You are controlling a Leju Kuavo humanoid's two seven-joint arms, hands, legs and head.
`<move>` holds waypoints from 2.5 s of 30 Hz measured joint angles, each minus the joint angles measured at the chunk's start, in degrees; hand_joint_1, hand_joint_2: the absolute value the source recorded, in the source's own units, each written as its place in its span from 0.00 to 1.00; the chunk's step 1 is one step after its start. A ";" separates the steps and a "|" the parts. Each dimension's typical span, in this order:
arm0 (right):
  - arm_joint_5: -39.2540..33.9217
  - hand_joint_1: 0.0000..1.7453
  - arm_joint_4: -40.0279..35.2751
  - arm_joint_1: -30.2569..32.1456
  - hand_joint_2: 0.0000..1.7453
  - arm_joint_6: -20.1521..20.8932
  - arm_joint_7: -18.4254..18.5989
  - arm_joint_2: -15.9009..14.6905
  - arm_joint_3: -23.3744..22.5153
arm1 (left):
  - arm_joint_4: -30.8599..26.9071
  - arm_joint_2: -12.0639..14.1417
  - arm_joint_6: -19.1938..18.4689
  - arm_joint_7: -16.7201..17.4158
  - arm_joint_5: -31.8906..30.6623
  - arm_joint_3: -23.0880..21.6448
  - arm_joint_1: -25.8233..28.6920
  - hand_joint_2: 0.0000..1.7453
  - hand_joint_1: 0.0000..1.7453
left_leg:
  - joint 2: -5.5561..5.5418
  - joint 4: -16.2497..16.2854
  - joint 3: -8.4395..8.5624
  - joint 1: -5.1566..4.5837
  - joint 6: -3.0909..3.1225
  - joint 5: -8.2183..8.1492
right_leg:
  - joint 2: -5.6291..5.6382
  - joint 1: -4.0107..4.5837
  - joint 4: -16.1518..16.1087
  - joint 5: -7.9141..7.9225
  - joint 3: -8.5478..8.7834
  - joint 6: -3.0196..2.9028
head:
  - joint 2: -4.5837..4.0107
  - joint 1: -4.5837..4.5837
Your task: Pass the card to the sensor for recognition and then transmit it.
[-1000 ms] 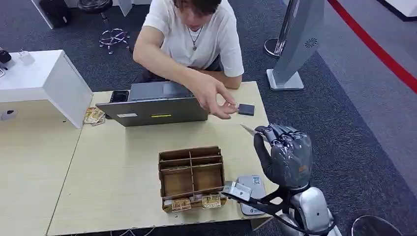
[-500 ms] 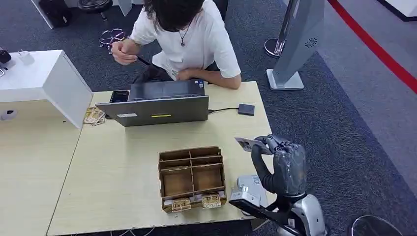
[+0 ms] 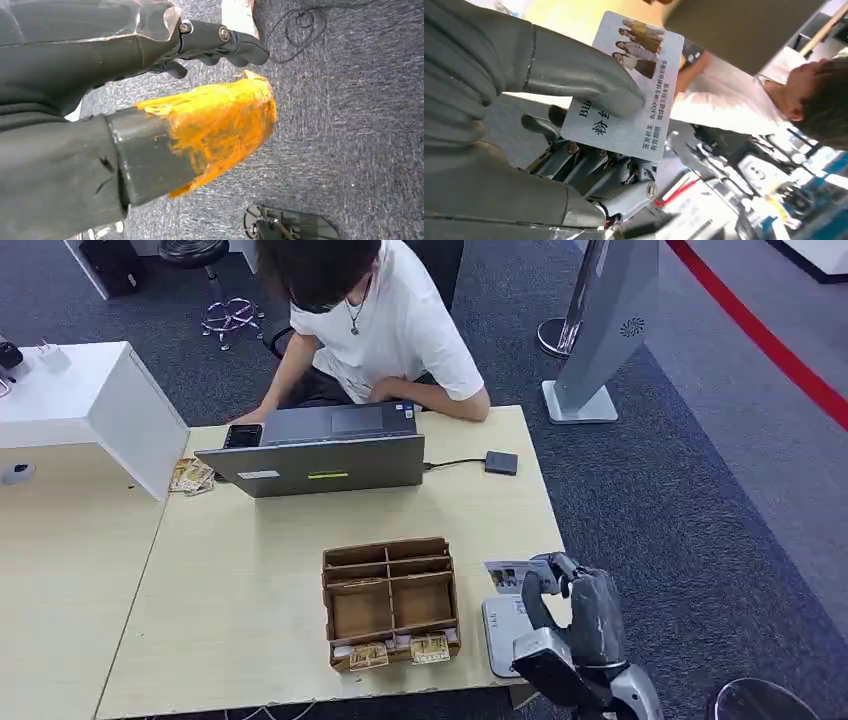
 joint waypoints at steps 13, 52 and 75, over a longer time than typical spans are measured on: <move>-13.85 1.00 4.87 5.57 1.00 7.65 -4.04 4.17 -7.73 | 0.00 -0.66 0.50 -0.22 -1.05 2.49 0.05 0.00 0.00 | 0.01 0.00 0.00 0.00 0.00 0.00 | 0.00 0.00 0.00 0.00 0.00 0.00 | 0.00 -0.02; -15.56 1.00 22.16 3.60 1.00 9.55 -2.03 6.01 -10.47 | 0.00 -1.01 0.39 -0.15 -3.10 3.50 0.09 0.00 0.00 | 0.01 0.00 0.00 0.00 0.00 0.00 | 0.00 0.00 0.00 0.00 0.00 0.00 | 0.00 -0.02; -15.30 1.00 28.32 0.86 1.00 9.35 -2.01 6.60 -13.48 | 0.00 -1.03 0.15 -0.15 -3.48 3.82 0.08 0.00 0.00 | 0.01 0.00 0.01 0.00 0.00 0.00 | 0.01 0.00 0.00 0.00 0.00 0.00 | 0.00 -0.02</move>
